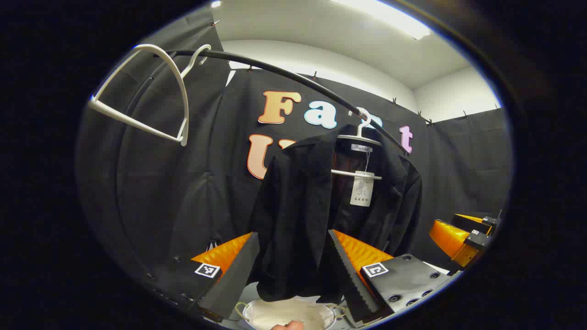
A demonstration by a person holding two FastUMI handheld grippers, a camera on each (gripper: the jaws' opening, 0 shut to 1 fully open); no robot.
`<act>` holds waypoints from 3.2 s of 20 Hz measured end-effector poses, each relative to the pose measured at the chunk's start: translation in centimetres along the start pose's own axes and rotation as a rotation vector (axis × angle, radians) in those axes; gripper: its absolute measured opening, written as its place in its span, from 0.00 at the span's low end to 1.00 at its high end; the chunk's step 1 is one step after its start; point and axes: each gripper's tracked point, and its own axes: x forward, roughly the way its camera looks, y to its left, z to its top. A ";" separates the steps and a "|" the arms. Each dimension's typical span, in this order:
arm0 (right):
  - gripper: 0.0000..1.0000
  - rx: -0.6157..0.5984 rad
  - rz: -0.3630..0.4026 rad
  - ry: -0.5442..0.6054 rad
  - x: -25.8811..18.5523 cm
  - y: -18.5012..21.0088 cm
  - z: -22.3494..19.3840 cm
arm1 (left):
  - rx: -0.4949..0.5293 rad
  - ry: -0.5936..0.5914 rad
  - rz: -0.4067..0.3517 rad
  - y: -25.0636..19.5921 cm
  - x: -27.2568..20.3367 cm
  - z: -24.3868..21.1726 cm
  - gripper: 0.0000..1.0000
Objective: Grasp the clothes on the hanger with both hands and then place them into the laundry hamper below.
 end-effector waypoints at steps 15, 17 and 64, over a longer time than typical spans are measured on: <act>0.93 0.043 0.059 0.048 2.0 -0.5 -3.6 | 0.055 -0.043 0.042 -0.2 0.4 0.2 1.00; 0.94 0.037 0.051 0.051 1.8 -0.7 -3.8 | 0.065 -0.043 0.041 0.0 0.2 0.3 0.96; 0.06 0.052 -0.017 0.116 9.3 -5.3 -8.0 | 0.144 -0.018 0.044 -4.4 17.1 -10.5 0.50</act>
